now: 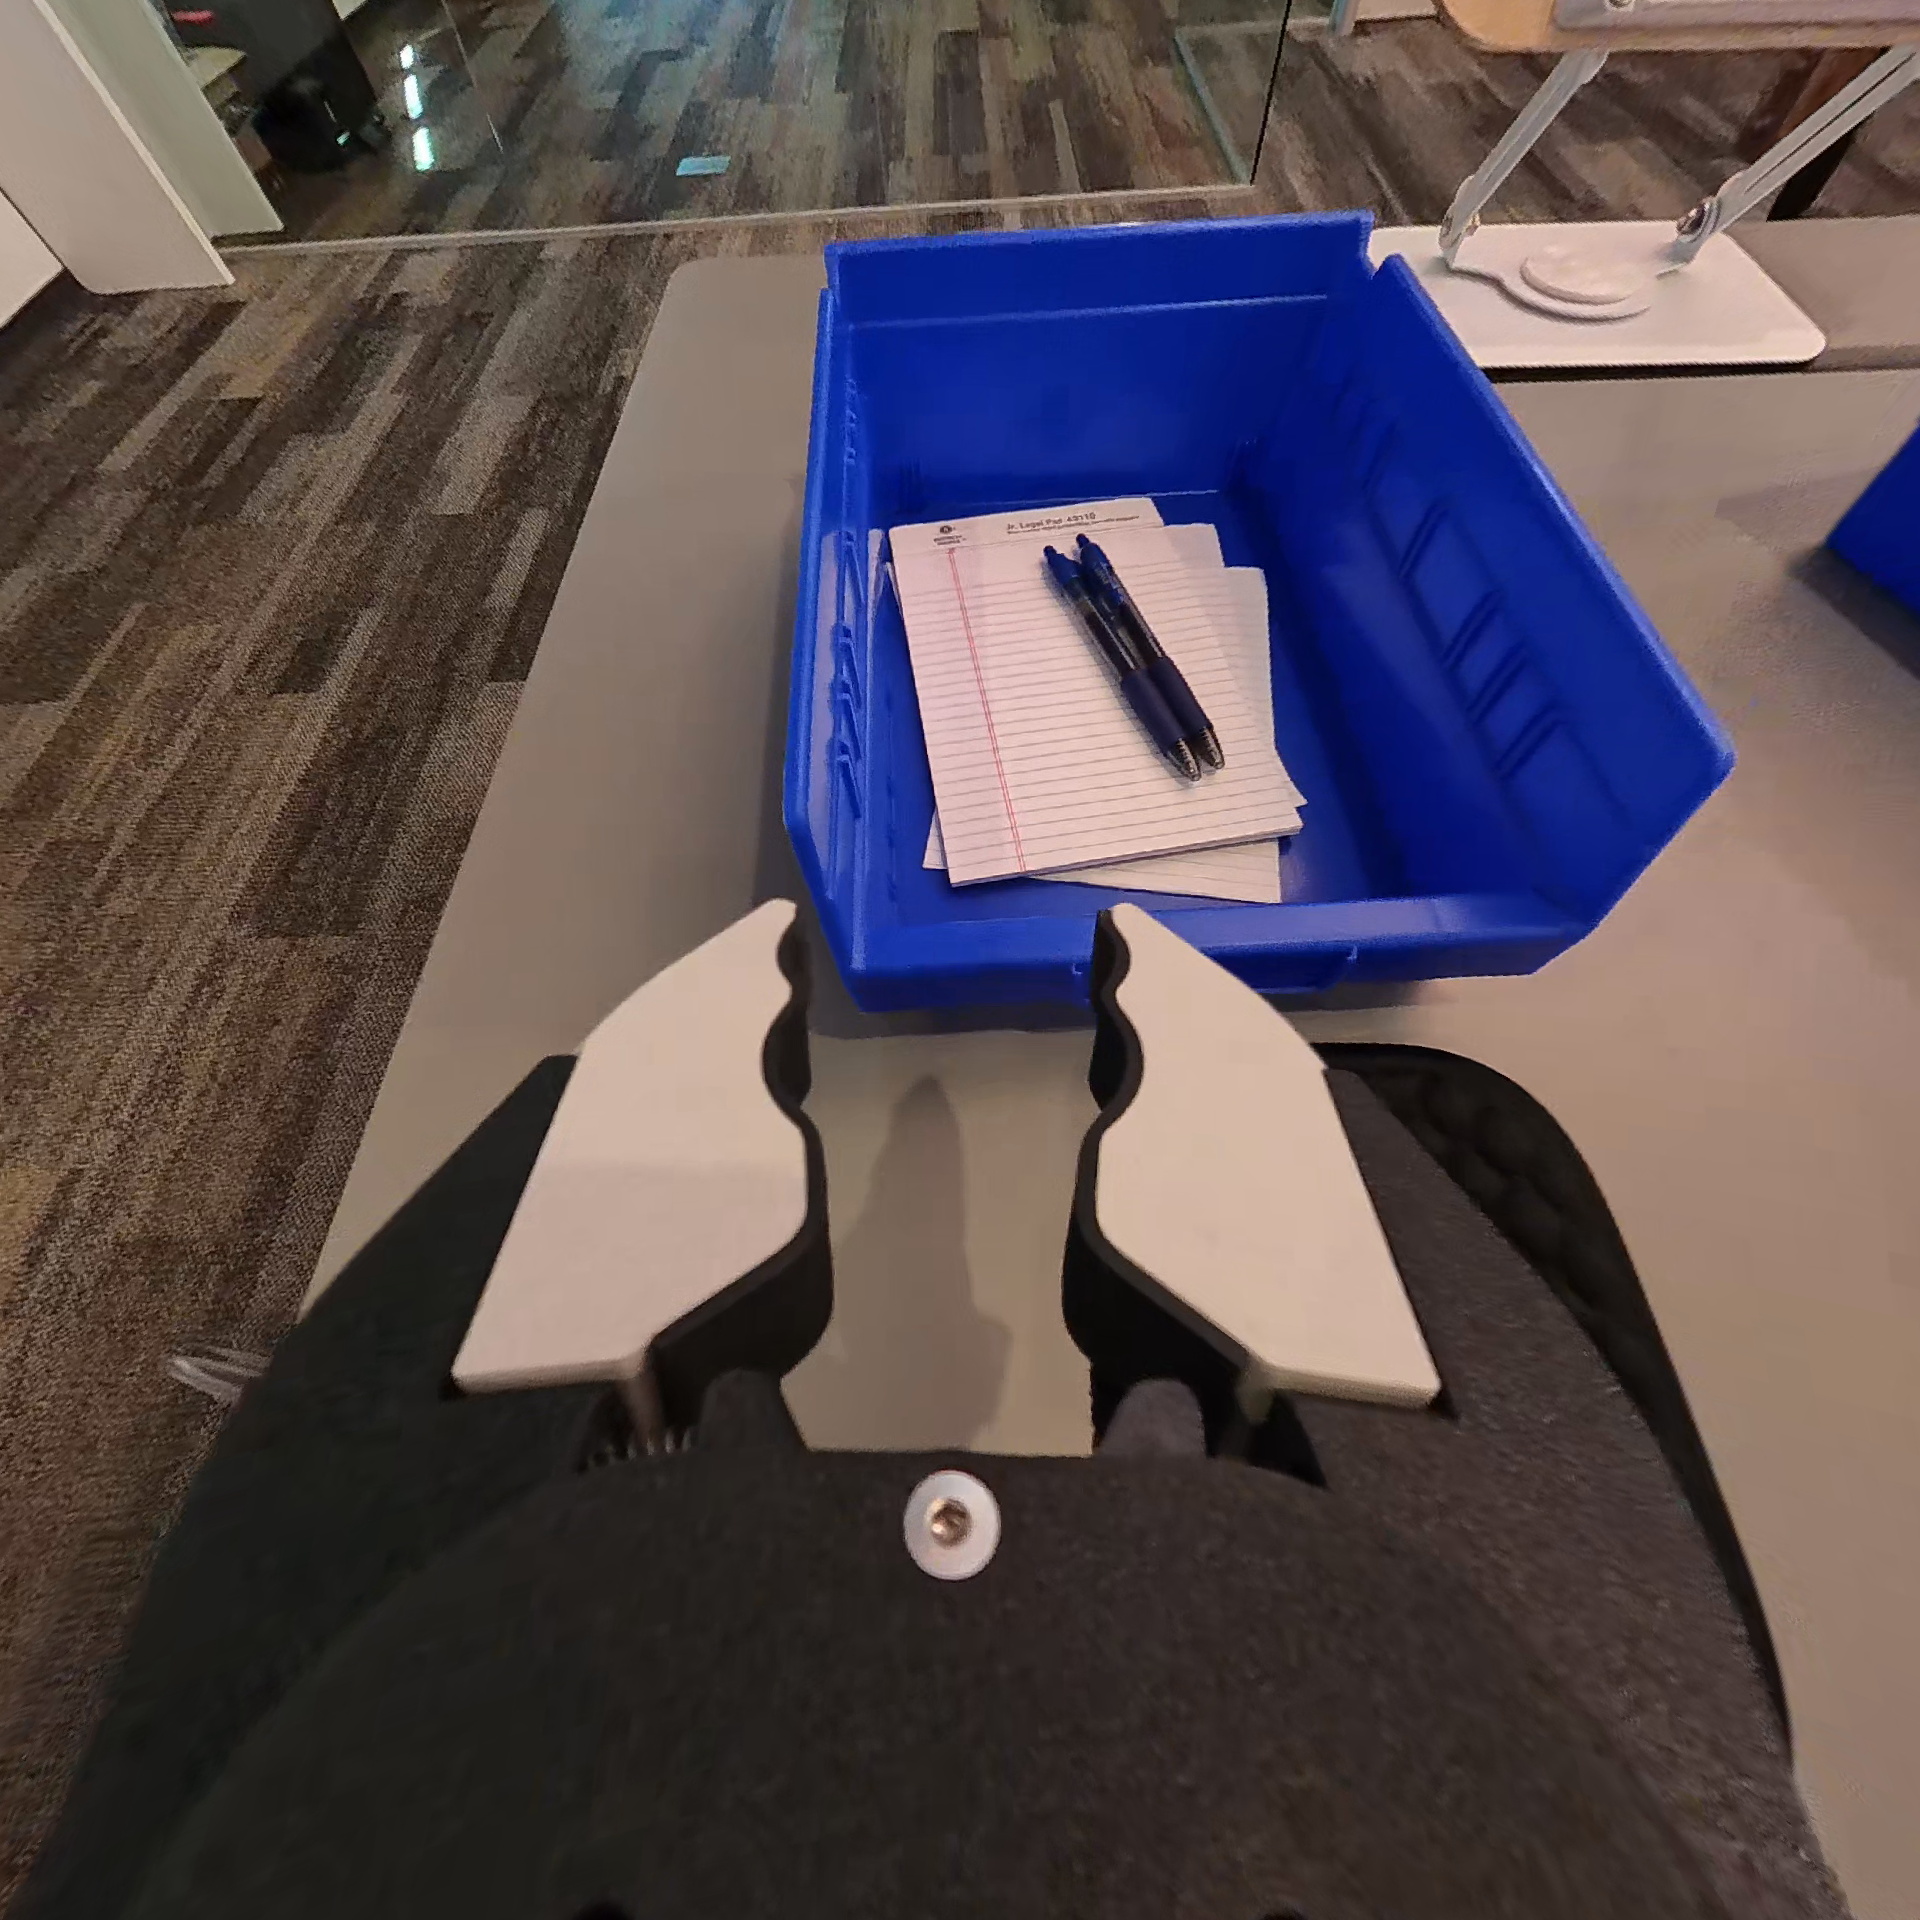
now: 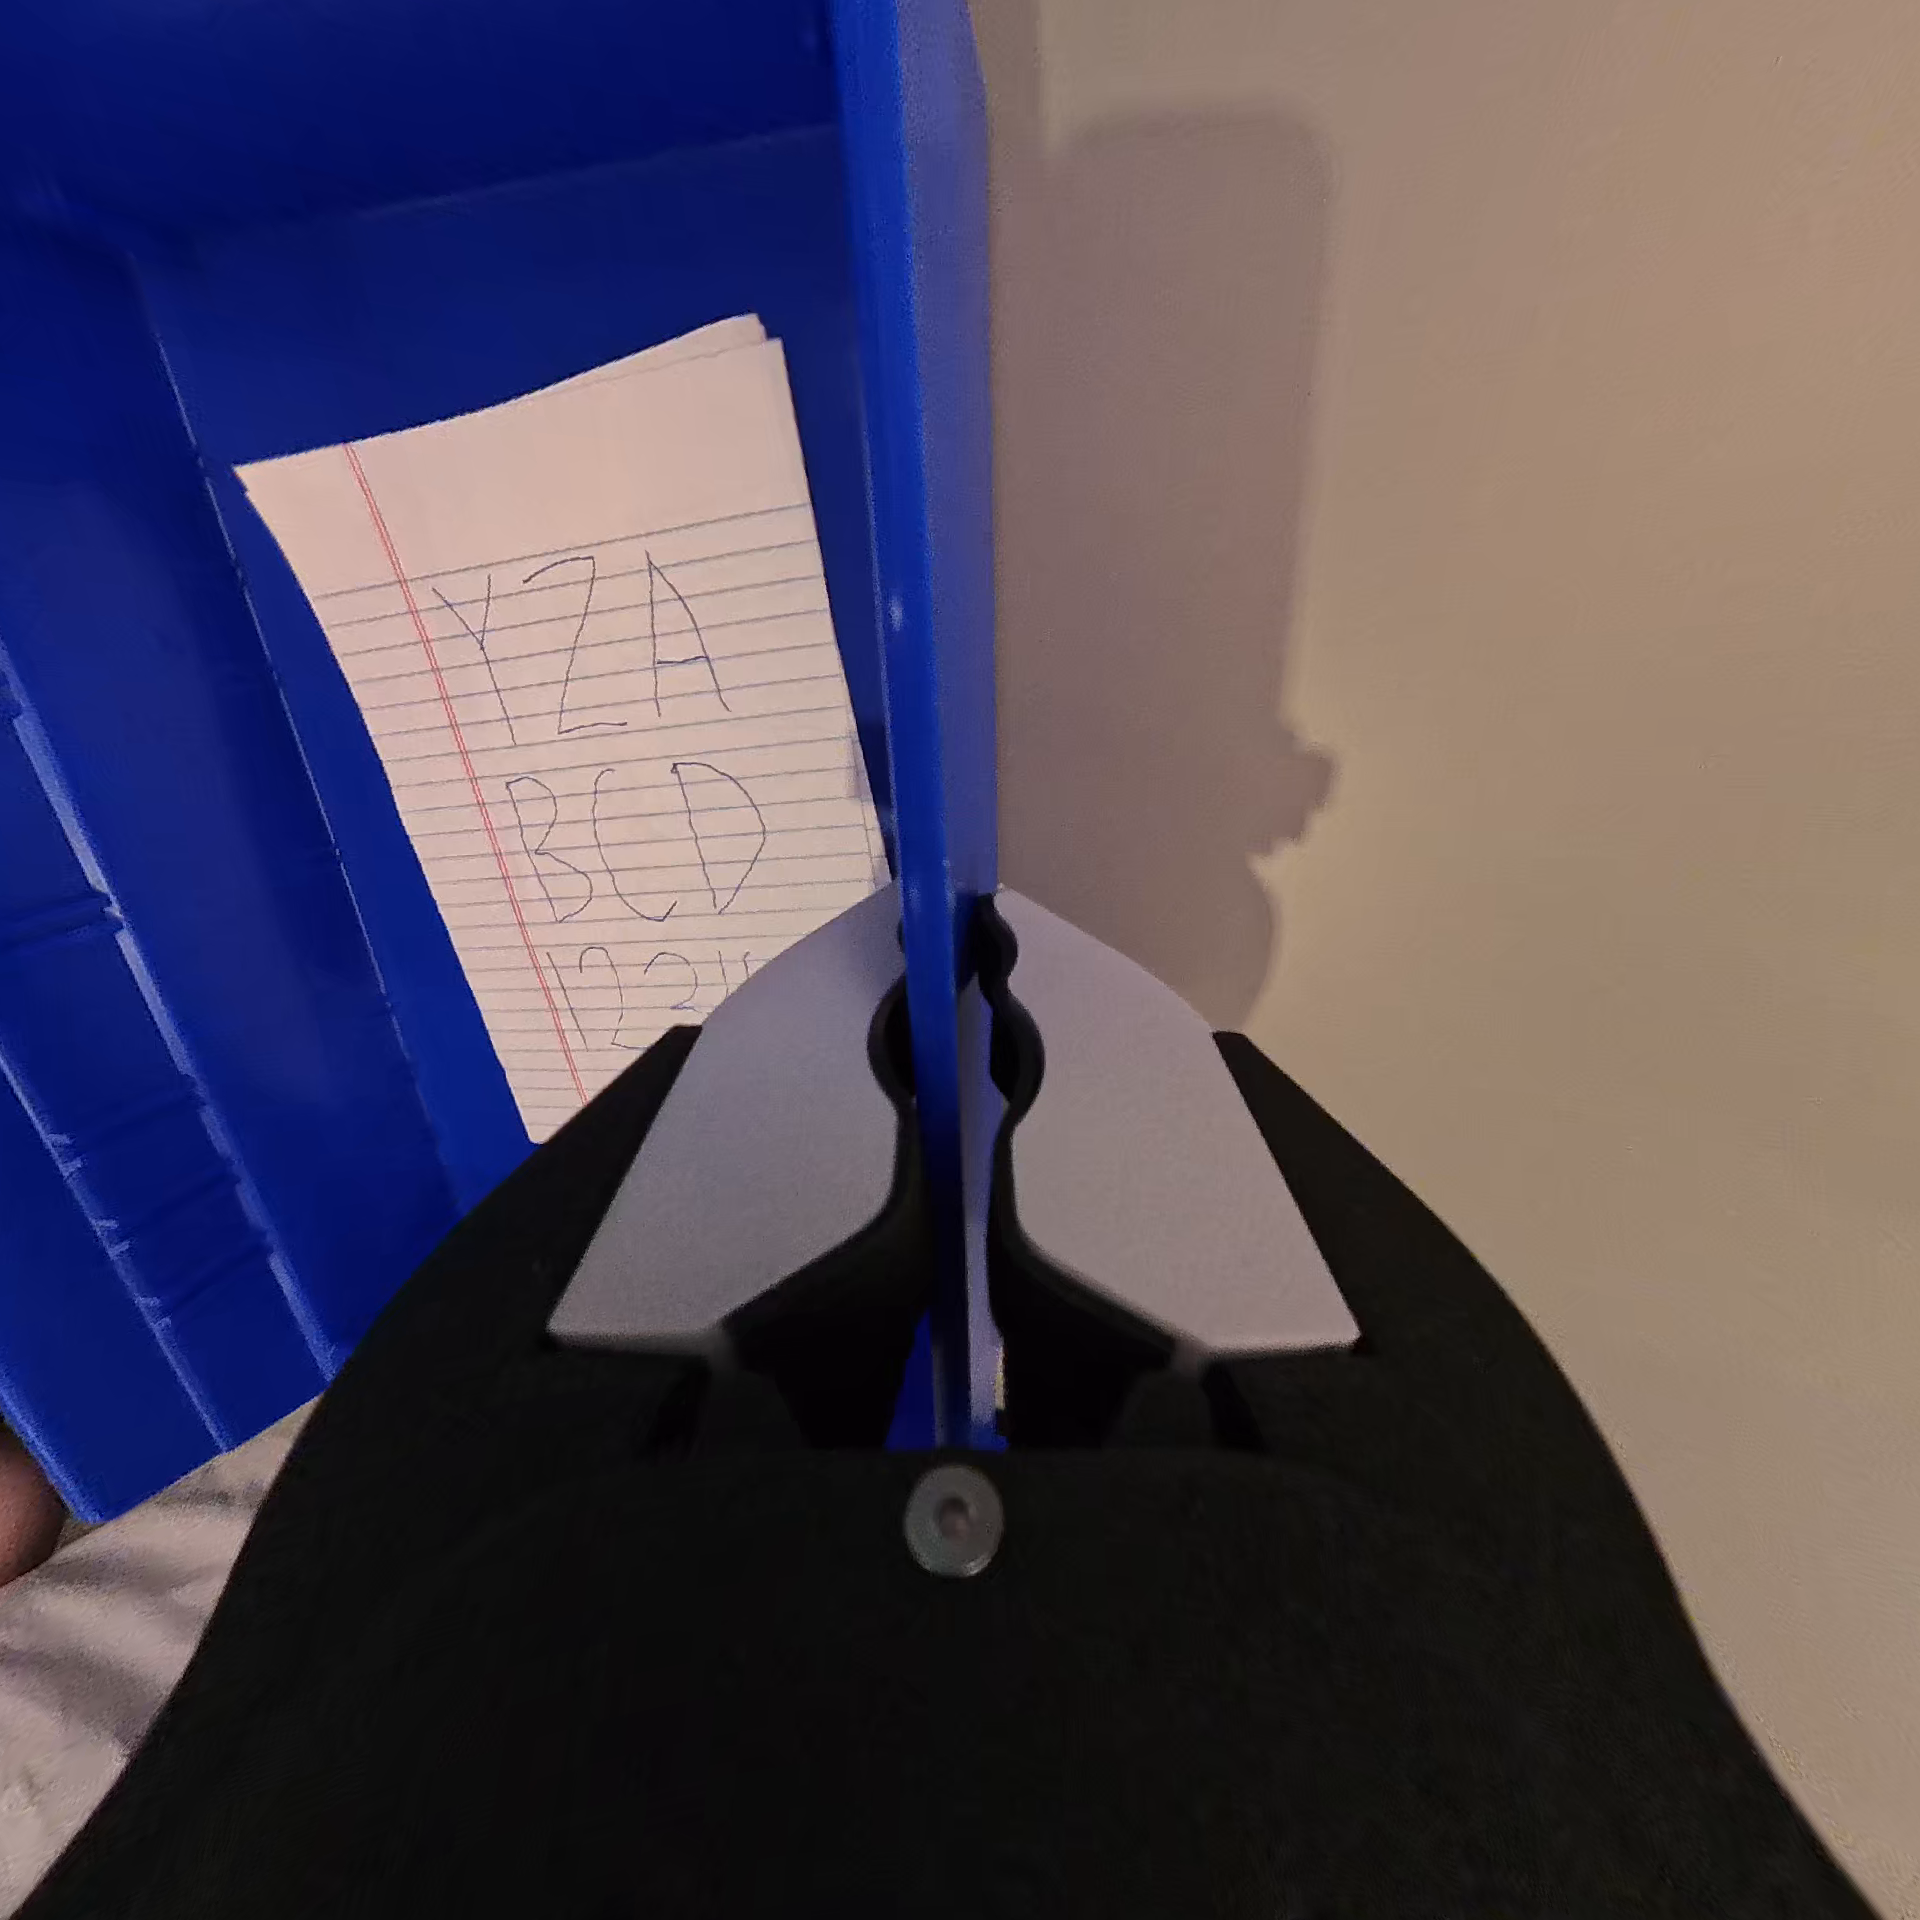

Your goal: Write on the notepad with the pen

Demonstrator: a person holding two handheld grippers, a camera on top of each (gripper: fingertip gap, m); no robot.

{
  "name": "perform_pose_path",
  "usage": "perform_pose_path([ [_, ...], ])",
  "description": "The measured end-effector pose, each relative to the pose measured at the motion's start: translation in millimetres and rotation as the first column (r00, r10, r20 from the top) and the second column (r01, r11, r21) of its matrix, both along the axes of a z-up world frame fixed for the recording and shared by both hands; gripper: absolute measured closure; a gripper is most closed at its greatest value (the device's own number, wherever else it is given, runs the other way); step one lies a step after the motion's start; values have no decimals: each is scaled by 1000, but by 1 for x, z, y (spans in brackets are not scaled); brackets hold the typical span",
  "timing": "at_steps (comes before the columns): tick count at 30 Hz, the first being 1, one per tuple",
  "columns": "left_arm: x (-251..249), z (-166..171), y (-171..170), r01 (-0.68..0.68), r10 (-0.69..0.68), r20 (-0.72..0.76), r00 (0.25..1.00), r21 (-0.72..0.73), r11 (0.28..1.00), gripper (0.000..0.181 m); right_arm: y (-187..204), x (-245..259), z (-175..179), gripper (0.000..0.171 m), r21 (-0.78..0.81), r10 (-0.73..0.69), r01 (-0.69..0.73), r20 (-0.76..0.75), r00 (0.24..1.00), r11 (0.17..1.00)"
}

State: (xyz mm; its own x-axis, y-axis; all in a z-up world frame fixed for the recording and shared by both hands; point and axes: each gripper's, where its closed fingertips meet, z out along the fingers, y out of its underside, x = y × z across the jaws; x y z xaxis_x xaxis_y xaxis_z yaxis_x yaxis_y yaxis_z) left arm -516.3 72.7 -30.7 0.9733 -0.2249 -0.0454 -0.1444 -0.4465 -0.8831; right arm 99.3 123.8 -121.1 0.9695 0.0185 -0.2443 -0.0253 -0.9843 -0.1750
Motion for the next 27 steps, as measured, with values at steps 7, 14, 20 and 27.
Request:
perform_pose_path([
  [7,11,3,5,-30,30,20,999,12,999,131,-24,89,-1,166,11,-118,118,7,993,993],
  [14,44,-1,13,-14,14,24,1000,1,1000,132,-43,164,-2,165,28,-241,241,-6,971,970],
  [20,73,3,16,3,-3,5,1000,9,1000,131,-60,208,-3,165,39,-317,316,-2,949,948],
  [27,94,16,18,20,-20,-11,1000,25,999,131,-79,231,-3,165,54,-350,350,-11,937,935],
])
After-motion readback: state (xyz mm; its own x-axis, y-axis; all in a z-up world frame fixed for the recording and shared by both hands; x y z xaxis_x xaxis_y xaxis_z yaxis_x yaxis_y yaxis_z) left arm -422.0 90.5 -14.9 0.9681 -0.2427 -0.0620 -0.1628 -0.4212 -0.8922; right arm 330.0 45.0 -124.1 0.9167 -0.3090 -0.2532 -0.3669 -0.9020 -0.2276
